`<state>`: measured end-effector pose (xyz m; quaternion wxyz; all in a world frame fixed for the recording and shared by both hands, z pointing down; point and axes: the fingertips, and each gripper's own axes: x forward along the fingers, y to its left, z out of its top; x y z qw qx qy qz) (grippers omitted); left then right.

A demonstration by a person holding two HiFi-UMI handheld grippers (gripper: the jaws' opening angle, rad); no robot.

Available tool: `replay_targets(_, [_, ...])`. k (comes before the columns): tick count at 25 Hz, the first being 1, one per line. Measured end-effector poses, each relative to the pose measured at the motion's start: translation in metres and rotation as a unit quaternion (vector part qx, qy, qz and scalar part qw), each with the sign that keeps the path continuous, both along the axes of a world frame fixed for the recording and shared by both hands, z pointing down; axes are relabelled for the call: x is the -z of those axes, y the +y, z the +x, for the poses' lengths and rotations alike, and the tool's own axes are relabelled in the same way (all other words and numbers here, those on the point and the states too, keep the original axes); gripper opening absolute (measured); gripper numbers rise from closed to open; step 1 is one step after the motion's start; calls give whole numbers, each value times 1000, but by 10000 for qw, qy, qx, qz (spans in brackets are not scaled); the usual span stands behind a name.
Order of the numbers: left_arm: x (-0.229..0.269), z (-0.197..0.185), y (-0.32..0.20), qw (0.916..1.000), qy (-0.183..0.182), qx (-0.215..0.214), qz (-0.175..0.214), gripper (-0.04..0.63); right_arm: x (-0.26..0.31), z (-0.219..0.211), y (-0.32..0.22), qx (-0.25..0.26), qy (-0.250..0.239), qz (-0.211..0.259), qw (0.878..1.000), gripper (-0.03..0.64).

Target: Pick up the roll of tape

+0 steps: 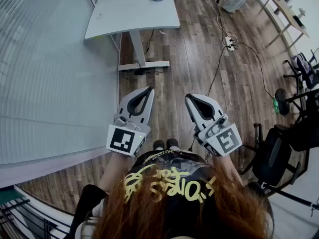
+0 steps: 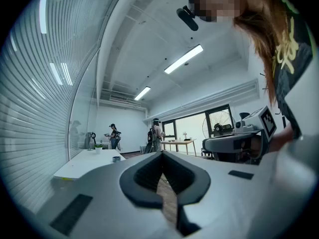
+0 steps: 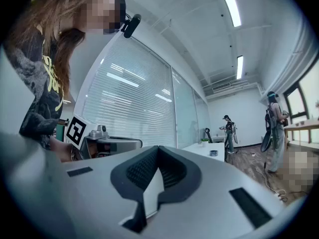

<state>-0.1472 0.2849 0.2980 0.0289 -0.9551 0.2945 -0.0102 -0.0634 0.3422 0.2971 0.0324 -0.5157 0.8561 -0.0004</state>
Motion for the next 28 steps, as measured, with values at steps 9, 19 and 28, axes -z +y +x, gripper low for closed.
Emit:
replay_targets(9, [3,5,9,10000,38,8,42,-8,1,5,9,-19,-1,33,10000,3])
replay_targets(19, [5,0,15,9995,278,142,-56,0,2,1,11,41,-58,106,9999,3])
replay_targets(28, [12,-25,11,9967,607,497,-215,301,12,2,9,-196,-247,323,9990,269])
